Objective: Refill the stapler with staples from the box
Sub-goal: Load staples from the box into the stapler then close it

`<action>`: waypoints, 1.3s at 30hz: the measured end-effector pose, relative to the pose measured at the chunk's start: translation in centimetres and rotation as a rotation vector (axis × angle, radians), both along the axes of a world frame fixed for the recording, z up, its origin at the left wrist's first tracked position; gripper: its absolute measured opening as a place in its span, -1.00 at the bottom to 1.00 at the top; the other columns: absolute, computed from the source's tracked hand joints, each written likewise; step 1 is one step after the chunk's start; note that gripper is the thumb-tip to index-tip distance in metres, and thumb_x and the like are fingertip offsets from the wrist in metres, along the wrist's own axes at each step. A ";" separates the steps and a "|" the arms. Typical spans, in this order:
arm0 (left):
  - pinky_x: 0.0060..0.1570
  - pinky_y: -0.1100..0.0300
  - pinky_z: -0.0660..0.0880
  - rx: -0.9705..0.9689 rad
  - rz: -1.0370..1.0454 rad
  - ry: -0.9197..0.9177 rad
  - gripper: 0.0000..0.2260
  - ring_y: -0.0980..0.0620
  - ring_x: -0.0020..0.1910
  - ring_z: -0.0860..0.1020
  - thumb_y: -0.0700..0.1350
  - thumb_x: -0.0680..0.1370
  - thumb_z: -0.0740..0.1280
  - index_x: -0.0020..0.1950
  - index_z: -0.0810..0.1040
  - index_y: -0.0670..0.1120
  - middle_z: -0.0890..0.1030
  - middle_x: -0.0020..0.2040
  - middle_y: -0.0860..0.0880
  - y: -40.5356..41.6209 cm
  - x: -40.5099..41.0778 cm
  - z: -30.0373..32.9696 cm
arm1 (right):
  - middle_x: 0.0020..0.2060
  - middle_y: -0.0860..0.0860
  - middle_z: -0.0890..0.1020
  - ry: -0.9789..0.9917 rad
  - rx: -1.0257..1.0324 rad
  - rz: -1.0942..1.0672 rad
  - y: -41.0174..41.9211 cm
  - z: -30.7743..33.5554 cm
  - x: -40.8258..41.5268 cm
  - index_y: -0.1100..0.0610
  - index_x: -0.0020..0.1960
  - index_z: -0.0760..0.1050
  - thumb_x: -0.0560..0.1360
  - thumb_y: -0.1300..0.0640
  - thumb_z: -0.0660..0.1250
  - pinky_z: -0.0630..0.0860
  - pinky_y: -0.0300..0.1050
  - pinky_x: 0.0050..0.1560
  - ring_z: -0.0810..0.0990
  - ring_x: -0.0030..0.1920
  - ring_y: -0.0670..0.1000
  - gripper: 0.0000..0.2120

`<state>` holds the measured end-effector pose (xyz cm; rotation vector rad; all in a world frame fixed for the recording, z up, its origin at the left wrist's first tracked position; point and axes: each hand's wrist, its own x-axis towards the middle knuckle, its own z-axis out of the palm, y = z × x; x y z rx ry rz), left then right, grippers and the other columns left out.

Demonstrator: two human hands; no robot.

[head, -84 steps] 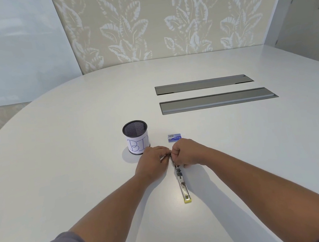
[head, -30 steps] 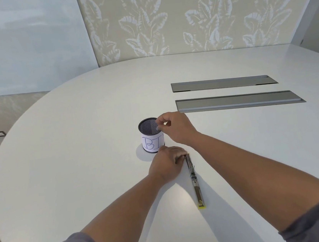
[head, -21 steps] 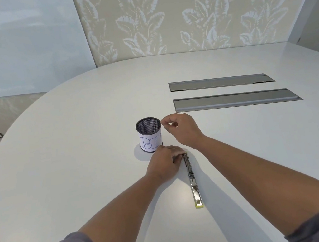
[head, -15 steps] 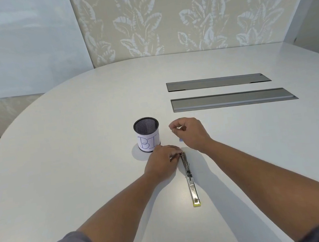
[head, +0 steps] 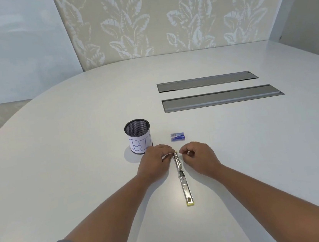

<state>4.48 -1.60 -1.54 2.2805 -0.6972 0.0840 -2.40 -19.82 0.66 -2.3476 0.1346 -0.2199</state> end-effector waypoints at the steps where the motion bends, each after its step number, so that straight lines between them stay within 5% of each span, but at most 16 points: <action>1: 0.13 0.34 0.44 0.000 0.003 0.000 -0.82 0.19 0.11 0.61 -0.11 0.56 0.39 0.09 0.74 0.07 0.70 0.11 0.16 0.0 0.0 0.1 | -0.28 -0.09 0.64 -0.001 -0.030 0.010 0.2 -0.1 -0.2 -0.04 -0.05 0.67 0.46 0.19 0.39 0.50 -0.16 -0.09 0.57 -0.21 -0.09 -0.84; 7: 0.17 0.25 0.52 0.004 0.001 0.015 -0.79 0.19 0.09 0.63 -0.15 0.55 0.38 0.09 0.73 0.06 0.71 0.09 0.16 -0.1 -0.1 0.3 | -0.23 -0.13 0.60 -0.031 -0.068 0.026 0.2 -0.3 -0.3 0.00 -0.01 0.66 0.46 0.21 0.36 0.50 -0.14 -0.05 0.57 -0.16 -0.05 -0.82; 15: 0.18 0.24 0.43 0.006 0.062 0.071 -0.74 0.03 0.17 0.59 -0.16 0.60 0.31 0.27 0.66 -0.04 0.65 0.20 0.00 -1.4 0.4 1.4 | -0.24 -0.12 0.63 -0.020 0.180 -0.167 -1.2 -0.6 1.8 0.04 0.04 0.61 0.46 0.22 0.36 0.48 -0.24 -0.10 0.57 -0.25 -0.15 -0.81; 21: 0.12 0.16 0.47 -0.027 0.016 0.025 -0.67 -0.11 0.08 0.58 -0.36 0.54 0.28 0.26 0.64 -0.18 0.59 0.14 -0.12 -4.3 1.8 2.9 | -0.11 -0.06 0.65 0.095 0.192 -0.160 -2.6 0.4 4.9 0.05 0.21 0.57 0.44 0.23 0.37 0.63 0.01 -0.04 0.63 -0.08 0.04 -0.65; 27: 0.32 0.15 0.31 0.086 0.118 0.203 -0.57 -0.12 0.36 0.41 -0.11 0.56 0.42 0.44 0.51 -0.06 0.46 0.34 -0.10 -6.0 4.6 3.5 | -0.06 -0.15 0.63 0.132 0.024 -0.120 -3.5 0.4 6.7 0.01 0.29 0.56 0.47 0.15 0.39 0.56 -0.01 0.12 0.61 0.01 0.01 -0.61; 31: 0.21 0.20 0.34 0.127 0.090 0.235 -0.51 -0.07 0.32 0.47 -0.04 0.47 0.53 0.39 0.57 -0.06 0.48 0.29 -0.12 -6.5 5.9 3.5 | -0.09 -0.18 0.62 0.156 0.025 -0.094 -4.0 0.1 7.5 -0.01 0.29 0.55 0.47 0.06 0.46 0.56 -0.03 0.10 0.60 0.00 -0.03 -0.60; 39: 0.01 0.15 0.51 0.153 0.077 0.244 -0.74 -0.08 0.06 0.62 -0.12 0.43 0.54 0.10 0.72 -0.12 0.69 0.07 -0.08 -6.8 6.5 4.1 | -0.23 -0.16 0.64 0.170 0.072 -0.015 -5.1 -0.1 8.8 0.01 0.16 0.63 0.42 0.11 0.51 0.57 0.00 0.03 0.56 -0.21 -0.09 -0.68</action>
